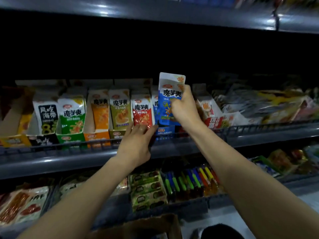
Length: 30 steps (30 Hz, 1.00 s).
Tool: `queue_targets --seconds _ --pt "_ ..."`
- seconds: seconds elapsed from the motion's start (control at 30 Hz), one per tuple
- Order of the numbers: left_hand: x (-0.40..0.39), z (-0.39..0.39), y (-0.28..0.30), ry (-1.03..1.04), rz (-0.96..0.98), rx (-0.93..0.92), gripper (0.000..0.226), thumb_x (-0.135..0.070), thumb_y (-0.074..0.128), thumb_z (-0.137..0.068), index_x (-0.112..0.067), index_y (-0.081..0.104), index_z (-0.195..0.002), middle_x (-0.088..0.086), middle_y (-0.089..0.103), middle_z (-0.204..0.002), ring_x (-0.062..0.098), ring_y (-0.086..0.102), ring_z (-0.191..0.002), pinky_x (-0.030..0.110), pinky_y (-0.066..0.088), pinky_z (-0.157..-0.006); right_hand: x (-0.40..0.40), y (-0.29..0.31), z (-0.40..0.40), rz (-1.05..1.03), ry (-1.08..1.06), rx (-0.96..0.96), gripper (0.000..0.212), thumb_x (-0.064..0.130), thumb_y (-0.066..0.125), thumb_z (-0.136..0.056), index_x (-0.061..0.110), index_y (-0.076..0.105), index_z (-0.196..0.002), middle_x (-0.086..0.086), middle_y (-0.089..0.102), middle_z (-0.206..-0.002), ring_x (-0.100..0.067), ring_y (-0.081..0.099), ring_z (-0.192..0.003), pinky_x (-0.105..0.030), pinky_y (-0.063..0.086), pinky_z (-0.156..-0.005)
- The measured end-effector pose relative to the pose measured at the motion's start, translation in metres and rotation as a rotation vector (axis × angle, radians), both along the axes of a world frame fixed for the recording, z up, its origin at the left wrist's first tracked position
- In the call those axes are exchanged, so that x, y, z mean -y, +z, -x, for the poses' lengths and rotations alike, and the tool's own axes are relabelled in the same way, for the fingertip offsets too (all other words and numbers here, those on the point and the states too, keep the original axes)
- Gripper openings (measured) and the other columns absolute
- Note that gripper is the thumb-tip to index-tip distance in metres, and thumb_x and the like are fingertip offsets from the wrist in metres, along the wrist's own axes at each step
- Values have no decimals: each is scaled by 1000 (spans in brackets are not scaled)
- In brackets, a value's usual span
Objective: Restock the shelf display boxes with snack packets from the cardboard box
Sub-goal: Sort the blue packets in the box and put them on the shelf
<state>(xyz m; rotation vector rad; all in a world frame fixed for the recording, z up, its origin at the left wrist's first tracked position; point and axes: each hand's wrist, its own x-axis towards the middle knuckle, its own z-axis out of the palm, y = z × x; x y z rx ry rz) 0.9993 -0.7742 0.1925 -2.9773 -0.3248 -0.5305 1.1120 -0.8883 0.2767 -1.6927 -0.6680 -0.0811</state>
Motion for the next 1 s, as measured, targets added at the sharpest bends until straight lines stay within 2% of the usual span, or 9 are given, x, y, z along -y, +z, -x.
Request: queue_targets --seconds 0.17,0.27,0.33,0.47,0.57,0.63,0.7,0.83,1.0 --pt "-3 -3 -7 -22 55 78 87 -20 62 -64 -28 32 -145 4 55 -127 28 46 -123 43 12 -119 -24 -6 -21 52 21 14 37 10 36 -99 17 33 -136 -10 55 -77 -21 52 -55 -33 43 -48" --pt "-1 -4 -6 -5 79 75 86 -24 62 -67 -31 28 -146 1 53 -130 25 42 -126 42 8 -121 -38 -17 -27 76 10 -68 24 12 37 -99 16 35 -123 -9 56 -84 -21 57 -61 -22 45 -42" --pt "0 -5 -6 -2 85 83 85 -24 62 -68 -31 28 -145 -1 52 -130 23 41 -127 40 5 -121 -45 -24 -28 81 42 -137 23 11 40 -98 15 35 -120 -13 60 -93 -25 62 -68 -25 48 -45" --pt "-1 -6 -8 -1 96 102 85 -25 64 -68 -32 28 -145 0 51 -133 23 41 -128 39 2 -120 -43 -19 -31 153 42 -124 37 3 53 -89 19 36 -118 -4 59 -87 -19 62 -66 -27 51 -47" --pt "-2 -6 -8 -1 101 88 86 -26 63 -69 -32 25 -146 0 50 -134 23 39 -128 39 2 -121 -34 -6 -42 240 -3 65 49 -1 57 -88 15 40 -130 2 57 -104 -19 62 -77 -16 45 -47" --pt "-1 -5 -8 5 95 77 86 -27 63 -70 -32 23 -147 0 48 -136 23 38 -129 38 0 -120 -31 1 -52 339 -43 221 41 0 60 -85 14 50 -122 -5 58 -116 -22 62 -93 -25 52 -63" --pt "-1 -5 -7 7 91 84 85 -26 62 -71 -32 24 -147 -1 48 -136 22 38 -129 38 0 -120 -30 7 -56 536 -67 363 31 5 66 -82 19 53 -107 -7 58 -117 -25 61 -102 -37 56 -76" --pt "0 -5 -6 5 90 92 83 -26 62 -72 -31 25 -147 -1 49 -136 22 39 -129 39 1 -120 -39 6 -49 1030 -116 787 62 18 78 -74 14 41 -123 -11 53 -123 -30 56 -111 -38 48 -81" --pt "0 -4 -4 5 82 71 85 -27 63 -74 -32 20 -148 -2 47 -137 21 37 -131 39 2 -121 -47 -1 -53 1090 -247 1007 65 24 76 -78 12 38 -129 -12 51 -125 -31 51 -117 -39 41 -92"
